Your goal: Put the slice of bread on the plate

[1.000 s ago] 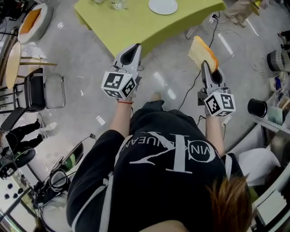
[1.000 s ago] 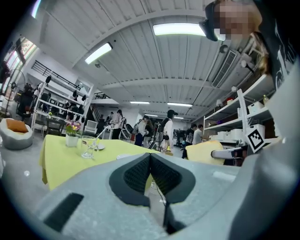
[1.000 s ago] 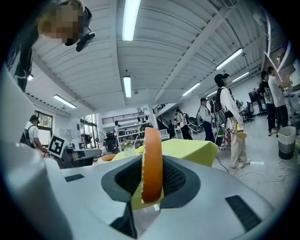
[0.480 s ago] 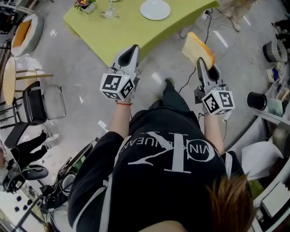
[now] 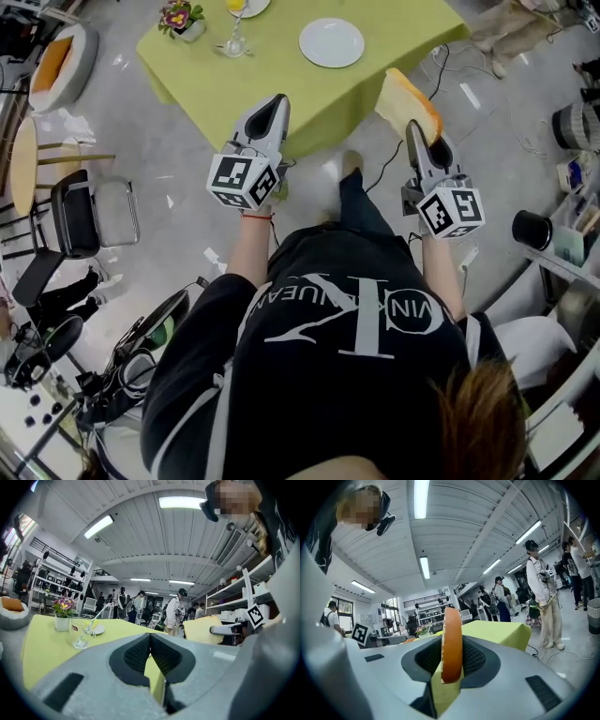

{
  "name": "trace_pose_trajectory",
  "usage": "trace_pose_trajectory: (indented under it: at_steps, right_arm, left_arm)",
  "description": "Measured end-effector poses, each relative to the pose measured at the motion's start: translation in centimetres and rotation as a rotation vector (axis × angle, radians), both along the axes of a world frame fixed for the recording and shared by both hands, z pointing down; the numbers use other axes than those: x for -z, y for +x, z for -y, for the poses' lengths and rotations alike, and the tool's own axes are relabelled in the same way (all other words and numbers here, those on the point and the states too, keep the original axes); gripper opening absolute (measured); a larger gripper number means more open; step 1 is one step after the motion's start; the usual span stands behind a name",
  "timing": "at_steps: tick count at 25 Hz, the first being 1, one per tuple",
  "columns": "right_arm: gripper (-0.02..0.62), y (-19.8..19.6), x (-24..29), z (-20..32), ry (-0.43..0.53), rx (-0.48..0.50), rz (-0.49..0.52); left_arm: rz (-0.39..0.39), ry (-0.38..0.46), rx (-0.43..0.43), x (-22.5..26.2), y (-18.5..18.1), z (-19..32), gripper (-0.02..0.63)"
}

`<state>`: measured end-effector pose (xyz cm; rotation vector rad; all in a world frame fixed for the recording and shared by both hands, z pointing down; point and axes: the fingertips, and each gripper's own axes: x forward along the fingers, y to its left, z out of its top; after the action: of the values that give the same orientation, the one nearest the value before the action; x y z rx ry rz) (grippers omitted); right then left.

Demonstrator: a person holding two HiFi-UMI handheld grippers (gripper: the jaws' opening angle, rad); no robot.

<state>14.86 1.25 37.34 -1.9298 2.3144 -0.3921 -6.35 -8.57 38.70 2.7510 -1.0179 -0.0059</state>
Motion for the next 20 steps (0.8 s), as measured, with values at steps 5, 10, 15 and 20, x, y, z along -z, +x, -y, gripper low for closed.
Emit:
trace_pose_trajectory:
  at_steps: [5,10,15,20]
  right_arm:
    - [0.097,0.7,-0.6,4.7,-0.025,0.045,0.011]
    - [0.097,0.4,-1.3,8.3,-0.045,0.108,0.015]
    - [0.097,0.7,-1.5,12.4,-0.054,0.170,0.019]
    - [0.097,-0.3,-2.4,16.8,-0.081,0.245,0.030]
  left_arm:
    - [0.014,-0.026,0.026,-0.8,0.8,3.4,0.008]
    - [0.013,-0.048,0.075,-1.6,0.5,5.8,0.006]
    - [0.015,-0.066,0.118,-2.0,1.1,8.5,0.008]
    - [0.024,-0.087,0.166,-2.8,0.6,11.6,0.008]
